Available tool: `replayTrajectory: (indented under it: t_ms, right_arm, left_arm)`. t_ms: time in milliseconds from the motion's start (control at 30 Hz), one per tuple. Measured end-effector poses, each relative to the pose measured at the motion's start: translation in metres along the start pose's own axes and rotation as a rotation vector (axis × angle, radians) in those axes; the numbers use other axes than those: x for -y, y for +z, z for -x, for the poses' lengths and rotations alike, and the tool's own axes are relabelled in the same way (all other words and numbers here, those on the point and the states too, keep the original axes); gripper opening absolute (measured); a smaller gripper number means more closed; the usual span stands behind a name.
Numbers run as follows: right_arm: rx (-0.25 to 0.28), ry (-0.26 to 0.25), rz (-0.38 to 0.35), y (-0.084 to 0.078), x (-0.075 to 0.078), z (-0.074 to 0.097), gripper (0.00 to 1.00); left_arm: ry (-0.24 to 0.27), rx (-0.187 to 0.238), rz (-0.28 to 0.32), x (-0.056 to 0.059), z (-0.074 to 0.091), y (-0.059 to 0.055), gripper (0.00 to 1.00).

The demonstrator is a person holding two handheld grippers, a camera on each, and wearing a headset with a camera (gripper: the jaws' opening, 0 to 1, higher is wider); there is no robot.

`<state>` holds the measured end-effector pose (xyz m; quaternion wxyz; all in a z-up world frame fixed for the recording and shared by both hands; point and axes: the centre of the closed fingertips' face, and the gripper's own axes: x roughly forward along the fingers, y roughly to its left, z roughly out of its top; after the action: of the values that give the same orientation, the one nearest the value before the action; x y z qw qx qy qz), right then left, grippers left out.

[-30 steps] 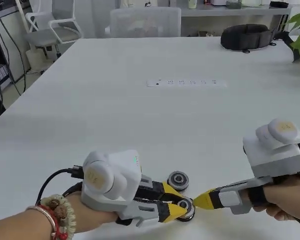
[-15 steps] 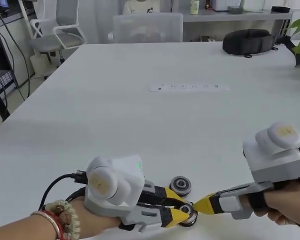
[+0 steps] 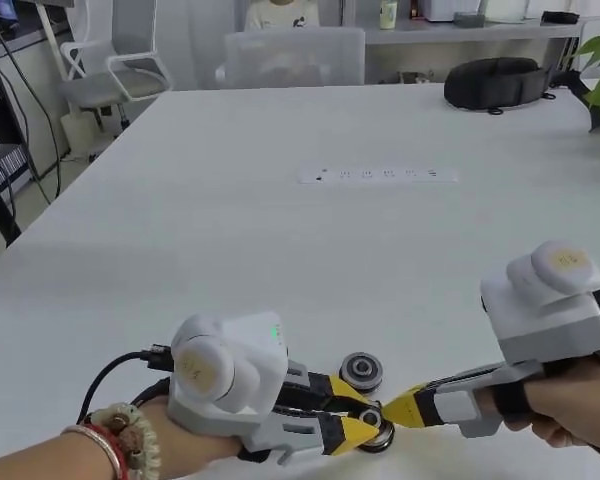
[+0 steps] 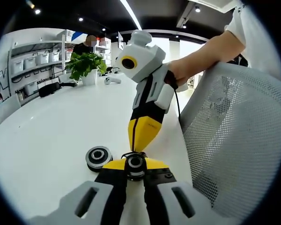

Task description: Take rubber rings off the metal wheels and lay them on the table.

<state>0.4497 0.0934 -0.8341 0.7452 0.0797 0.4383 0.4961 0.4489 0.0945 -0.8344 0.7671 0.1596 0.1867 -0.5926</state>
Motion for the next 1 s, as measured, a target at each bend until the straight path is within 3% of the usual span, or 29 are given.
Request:
replayTrajectory:
  t_ms: [233, 533, 667, 1000]
  right_arm:
    - [-0.004, 0.006, 0.035, 0.001, -0.002, -0.002, 0.0]
    - [0.007, 0.024, 0.027, 0.002, -0.006, -0.002, 0.0]
    - [0.049, 0.087, -0.004, 0.011, -0.016, -0.001, 0.0]
    - [0.03, 0.051, 0.004, 0.005, -0.014, -0.003, 0.0]
  left_arm:
    - [0.0, 0.001, 0.0, 0.0, 0.0, 0.0, 0.08]
    - [-0.001, 0.001, 0.0, 0.0, 0.0, 0.0, 0.08]
    - [0.0, 0.002, -0.001, 0.0, 0.0, 0.0, 0.08]
    - [0.006, 0.002, 0.007, 0.0, 0.0, 0.0, 0.08]
